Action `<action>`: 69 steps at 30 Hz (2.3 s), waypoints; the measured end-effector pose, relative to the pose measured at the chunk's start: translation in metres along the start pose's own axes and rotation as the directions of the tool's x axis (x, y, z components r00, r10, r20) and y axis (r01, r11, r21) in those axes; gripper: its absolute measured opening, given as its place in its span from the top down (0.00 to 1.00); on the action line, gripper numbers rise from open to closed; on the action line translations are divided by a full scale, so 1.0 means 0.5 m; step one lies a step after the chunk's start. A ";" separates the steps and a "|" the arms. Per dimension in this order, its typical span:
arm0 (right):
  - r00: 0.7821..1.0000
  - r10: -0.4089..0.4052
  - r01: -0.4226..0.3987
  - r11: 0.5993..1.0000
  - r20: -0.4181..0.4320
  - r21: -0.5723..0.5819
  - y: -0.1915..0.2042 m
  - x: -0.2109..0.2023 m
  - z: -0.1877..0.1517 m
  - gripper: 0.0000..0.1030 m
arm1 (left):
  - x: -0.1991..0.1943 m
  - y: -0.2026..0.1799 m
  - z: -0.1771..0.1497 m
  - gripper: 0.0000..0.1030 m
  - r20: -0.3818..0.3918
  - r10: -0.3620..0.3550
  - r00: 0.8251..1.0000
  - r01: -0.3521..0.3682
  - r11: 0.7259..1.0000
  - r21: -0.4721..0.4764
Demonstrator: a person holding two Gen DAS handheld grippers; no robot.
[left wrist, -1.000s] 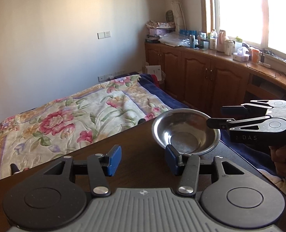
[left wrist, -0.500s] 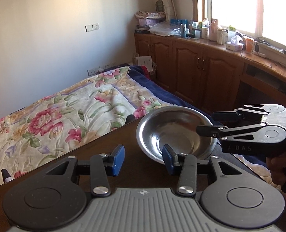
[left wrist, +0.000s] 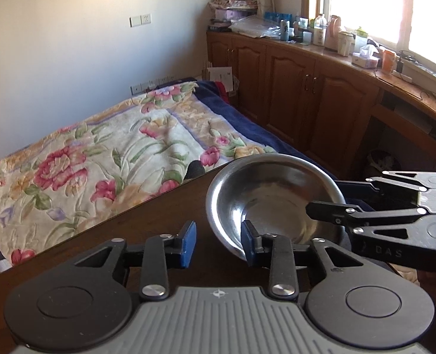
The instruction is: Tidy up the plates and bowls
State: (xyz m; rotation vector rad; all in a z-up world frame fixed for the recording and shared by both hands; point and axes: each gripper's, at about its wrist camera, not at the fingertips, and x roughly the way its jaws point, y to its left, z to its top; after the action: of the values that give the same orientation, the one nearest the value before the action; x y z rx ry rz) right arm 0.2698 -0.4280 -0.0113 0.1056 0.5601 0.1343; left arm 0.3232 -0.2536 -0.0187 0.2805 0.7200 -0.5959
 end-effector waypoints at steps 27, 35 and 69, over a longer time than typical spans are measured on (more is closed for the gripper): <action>0.999 0.030 -0.033 0.995 0.028 0.097 0.024 -0.041 0.023 0.88 | -0.063 0.045 0.000 0.88 0.003 -0.044 0.999 0.044 0.997 -0.070; 0.996 0.035 -0.042 0.996 0.082 0.080 0.052 -0.093 0.048 0.88 | -0.156 0.051 -0.003 0.88 0.076 -0.040 0.996 0.044 0.997 -0.061; 0.985 0.071 -0.070 0.997 0.160 -0.009 0.185 -0.244 -0.007 0.88 | -0.440 0.040 -0.205 0.87 0.252 -0.018 0.968 0.033 0.998 -0.056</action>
State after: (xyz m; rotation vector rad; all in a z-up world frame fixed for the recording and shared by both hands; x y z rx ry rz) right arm 0.1568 -0.3556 0.0621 0.1316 0.3956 0.1943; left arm 0.1493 -0.1022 0.0594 0.1367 0.4964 -0.6208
